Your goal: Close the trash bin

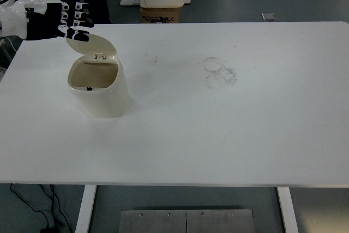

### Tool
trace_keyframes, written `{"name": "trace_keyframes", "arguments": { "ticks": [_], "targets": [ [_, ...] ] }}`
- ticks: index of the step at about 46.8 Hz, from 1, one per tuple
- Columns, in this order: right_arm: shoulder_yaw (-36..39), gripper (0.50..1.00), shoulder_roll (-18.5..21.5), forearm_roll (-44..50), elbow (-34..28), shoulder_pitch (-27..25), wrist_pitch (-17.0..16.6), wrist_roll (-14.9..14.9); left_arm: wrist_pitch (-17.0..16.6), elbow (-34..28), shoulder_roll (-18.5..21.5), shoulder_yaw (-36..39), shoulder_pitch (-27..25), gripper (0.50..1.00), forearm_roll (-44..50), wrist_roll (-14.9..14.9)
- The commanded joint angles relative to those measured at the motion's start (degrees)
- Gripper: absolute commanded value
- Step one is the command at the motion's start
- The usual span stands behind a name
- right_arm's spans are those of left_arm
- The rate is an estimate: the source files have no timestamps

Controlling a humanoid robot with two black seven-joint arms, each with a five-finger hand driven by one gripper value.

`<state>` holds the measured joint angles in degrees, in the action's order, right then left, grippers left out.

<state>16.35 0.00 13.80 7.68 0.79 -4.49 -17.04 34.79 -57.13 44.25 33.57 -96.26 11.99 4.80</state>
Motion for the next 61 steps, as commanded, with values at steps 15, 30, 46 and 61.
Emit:
{"name": "trace_keyframes", "arguments": {
  "ticks": [15, 30, 46, 61],
  "targets": [
    [0.00, 0.991, 0.00, 0.00, 0.05, 0.00, 0.00, -0.01, 0.21, -0.27, -0.48, 0.80, -3.67, 1.000, -11.72, -1.72],
    [0.00, 0.991, 0.00, 0.00, 0.05, 0.00, 0.00, -0.01, 0.21, -1.49, -1.98, 1.15, -4.55, 1.000, -19.28, -2.16],
    [0.00, 0.991, 0.00, 0.00, 0.05, 0.00, 0.00, -0.01, 0.21, -7.47, -3.39, 1.15, -6.84, 1.000, -22.36, -4.62],
    [0.00, 0.991, 0.00, 0.00, -0.04, 0.00, 0.00, -0.01, 0.21, -11.69, -3.91, 2.38, -8.16, 1.000, -23.76, -9.01]
  ]
}}
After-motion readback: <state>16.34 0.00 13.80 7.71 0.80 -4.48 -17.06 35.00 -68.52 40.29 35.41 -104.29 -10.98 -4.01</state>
